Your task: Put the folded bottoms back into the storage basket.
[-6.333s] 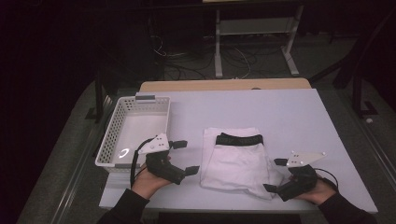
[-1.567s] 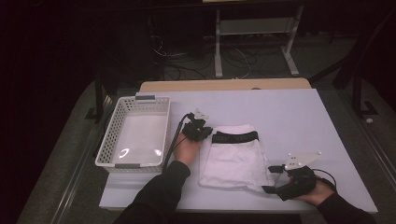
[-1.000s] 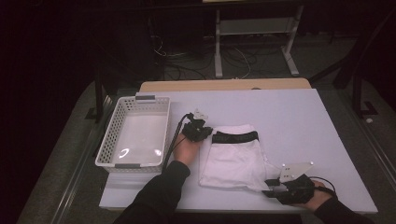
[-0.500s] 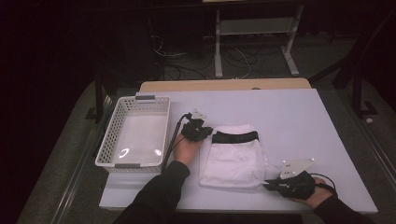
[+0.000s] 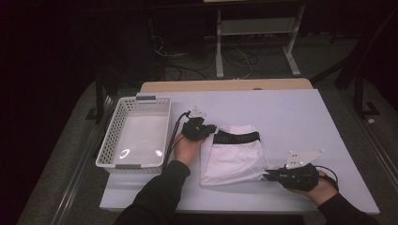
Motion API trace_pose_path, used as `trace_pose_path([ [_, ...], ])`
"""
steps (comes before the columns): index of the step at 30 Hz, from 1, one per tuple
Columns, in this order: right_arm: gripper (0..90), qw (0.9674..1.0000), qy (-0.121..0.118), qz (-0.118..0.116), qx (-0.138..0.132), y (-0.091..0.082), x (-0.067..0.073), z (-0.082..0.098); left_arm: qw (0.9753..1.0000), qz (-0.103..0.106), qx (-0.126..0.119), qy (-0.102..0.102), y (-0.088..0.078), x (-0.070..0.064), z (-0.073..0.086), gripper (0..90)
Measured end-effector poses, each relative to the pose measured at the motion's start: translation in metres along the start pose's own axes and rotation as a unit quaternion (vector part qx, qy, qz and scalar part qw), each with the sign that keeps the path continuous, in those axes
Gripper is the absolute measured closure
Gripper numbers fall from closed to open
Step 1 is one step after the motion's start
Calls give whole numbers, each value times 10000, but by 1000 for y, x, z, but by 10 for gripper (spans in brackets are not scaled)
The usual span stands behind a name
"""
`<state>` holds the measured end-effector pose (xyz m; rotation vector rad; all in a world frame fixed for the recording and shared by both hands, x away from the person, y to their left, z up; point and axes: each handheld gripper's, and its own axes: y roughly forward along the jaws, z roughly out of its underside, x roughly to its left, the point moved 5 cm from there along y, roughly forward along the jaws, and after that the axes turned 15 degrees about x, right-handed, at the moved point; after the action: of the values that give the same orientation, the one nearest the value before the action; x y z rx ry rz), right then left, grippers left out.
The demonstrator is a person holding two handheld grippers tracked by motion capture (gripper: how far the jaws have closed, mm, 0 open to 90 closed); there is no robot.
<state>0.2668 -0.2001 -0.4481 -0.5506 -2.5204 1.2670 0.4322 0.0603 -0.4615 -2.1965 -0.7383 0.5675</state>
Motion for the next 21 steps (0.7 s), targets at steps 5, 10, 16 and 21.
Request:
trace_pose_path([
  [5,834,9998,40,40,-179,-5,-5,-9,9999,101,-66,57,-5,-6,-3,854],
  [10,834,9994,35,28,-355,-9,-9,-18,9996,245,-132,94,-10,-10,-7,854],
  [16,834,9985,49,71,-545,-12,-15,-30,9990,386,-185,113,-14,-14,-11,854],
  [21,835,9976,13,70,-684,-15,-16,-39,9984,496,-244,152,-21,-16,-17,855],
])
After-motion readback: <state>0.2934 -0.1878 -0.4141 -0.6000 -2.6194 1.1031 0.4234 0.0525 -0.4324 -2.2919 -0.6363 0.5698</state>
